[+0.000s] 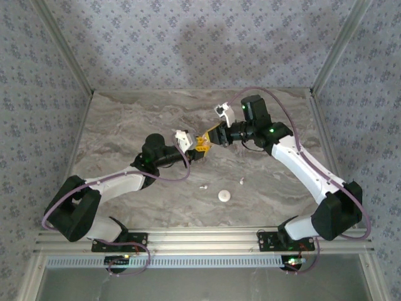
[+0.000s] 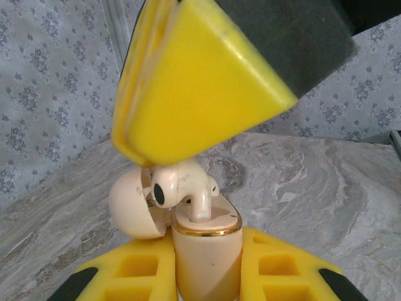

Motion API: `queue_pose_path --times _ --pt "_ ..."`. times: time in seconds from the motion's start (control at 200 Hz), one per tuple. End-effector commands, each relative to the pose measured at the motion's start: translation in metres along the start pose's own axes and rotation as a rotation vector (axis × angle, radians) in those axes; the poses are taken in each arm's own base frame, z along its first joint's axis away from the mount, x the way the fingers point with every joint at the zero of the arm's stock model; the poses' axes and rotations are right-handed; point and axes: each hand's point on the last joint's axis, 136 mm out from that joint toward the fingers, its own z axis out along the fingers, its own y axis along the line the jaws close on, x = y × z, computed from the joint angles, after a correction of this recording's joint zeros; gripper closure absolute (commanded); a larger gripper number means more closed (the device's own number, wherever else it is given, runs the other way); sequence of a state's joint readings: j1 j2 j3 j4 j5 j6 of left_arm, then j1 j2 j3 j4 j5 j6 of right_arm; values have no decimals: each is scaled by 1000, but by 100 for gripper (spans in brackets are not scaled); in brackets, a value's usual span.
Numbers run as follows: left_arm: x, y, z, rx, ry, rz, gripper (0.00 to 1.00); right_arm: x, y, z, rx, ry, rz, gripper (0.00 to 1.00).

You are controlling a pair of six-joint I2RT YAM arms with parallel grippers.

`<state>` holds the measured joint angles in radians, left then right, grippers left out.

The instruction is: Insert wireless bluetooth earbuds into charging case

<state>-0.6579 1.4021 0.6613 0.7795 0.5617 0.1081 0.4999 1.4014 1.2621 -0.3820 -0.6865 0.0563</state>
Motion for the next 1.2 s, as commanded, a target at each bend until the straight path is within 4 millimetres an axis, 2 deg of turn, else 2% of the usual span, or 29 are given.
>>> queue_pose_path --times 0.0,0.36,0.789,1.194 --pt "-64 1 -3 -5 -166 110 89 22 6 -2 -4 85 -55 79" --pt "-65 0 -4 0 -167 110 89 12 10 -3 -48 70 -184 77" --pt "-69 -1 -6 5 -173 118 89 23 5 -5 -42 207 -275 76" --pt "-71 -2 -7 4 -174 125 89 22 4 -8 -40 250 -356 74"
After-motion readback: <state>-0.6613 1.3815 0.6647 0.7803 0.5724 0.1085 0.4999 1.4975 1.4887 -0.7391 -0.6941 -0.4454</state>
